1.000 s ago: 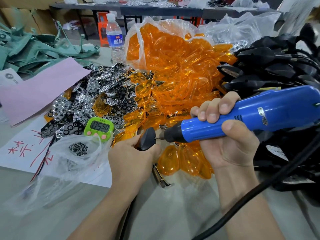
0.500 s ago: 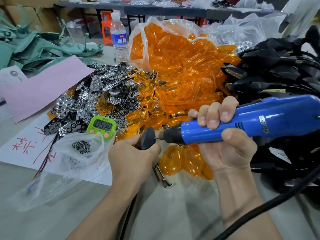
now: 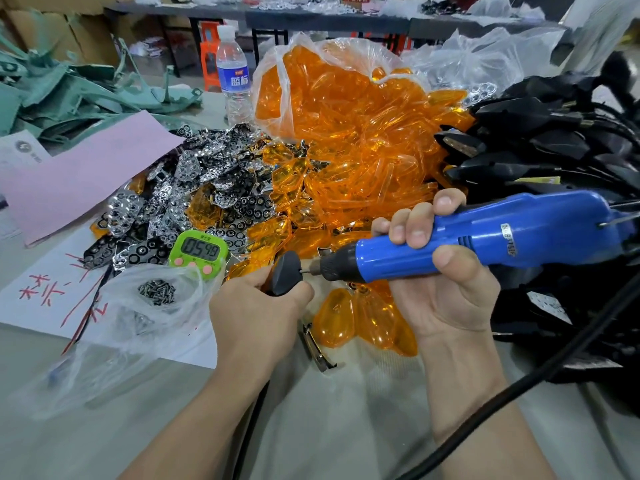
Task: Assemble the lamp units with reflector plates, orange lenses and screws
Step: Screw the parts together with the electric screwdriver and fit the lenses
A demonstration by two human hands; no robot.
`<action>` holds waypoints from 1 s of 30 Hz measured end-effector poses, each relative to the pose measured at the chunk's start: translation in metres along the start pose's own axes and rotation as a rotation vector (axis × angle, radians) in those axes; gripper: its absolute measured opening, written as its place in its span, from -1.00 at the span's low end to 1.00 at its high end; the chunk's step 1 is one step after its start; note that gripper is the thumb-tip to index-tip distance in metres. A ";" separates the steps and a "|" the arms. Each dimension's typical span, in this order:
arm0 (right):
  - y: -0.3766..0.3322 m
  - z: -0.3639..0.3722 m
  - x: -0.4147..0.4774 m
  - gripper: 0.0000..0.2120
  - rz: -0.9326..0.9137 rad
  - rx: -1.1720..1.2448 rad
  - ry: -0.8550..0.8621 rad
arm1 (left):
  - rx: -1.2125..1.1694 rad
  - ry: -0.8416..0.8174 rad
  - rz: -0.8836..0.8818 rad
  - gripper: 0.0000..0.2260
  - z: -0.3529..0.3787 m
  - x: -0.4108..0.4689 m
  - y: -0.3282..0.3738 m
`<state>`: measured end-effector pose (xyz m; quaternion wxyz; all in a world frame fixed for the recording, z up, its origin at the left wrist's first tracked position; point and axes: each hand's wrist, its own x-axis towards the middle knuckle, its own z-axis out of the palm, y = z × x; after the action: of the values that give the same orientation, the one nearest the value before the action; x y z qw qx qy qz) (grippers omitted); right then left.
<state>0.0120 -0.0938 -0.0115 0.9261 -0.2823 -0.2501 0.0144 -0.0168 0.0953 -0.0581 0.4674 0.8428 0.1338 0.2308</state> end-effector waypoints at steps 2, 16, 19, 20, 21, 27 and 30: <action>0.000 0.003 0.008 -0.62 -0.097 -0.078 -0.065 | -0.005 0.007 -0.001 -0.87 0.001 0.000 0.003; 0.005 0.009 0.008 -0.78 -0.087 -0.075 -0.041 | 0.012 0.025 0.004 -0.87 -0.002 0.001 -0.001; 0.002 0.004 0.007 -0.74 -0.085 -0.090 -0.055 | -0.004 0.019 -0.001 -0.84 0.001 0.002 -0.001; 0.001 0.004 0.007 -0.72 -0.085 -0.095 -0.045 | -0.005 0.014 -0.006 -0.83 0.002 0.003 0.000; -0.002 0.003 0.007 -0.70 -0.087 -0.088 -0.023 | -0.008 0.011 -0.013 -0.83 0.002 0.004 0.001; -0.040 0.006 0.010 -0.87 -0.113 0.010 0.307 | -0.018 0.059 -0.112 -0.82 -0.004 0.015 -0.002; -0.060 0.022 0.017 -0.80 0.065 -0.243 0.596 | -0.040 0.063 -0.134 -0.80 -0.006 0.016 0.000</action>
<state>0.0096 -0.1299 0.0438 0.9171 -0.3904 0.0413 -0.0693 -0.0060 0.1071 -0.0513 0.4940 0.8148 0.2002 0.2281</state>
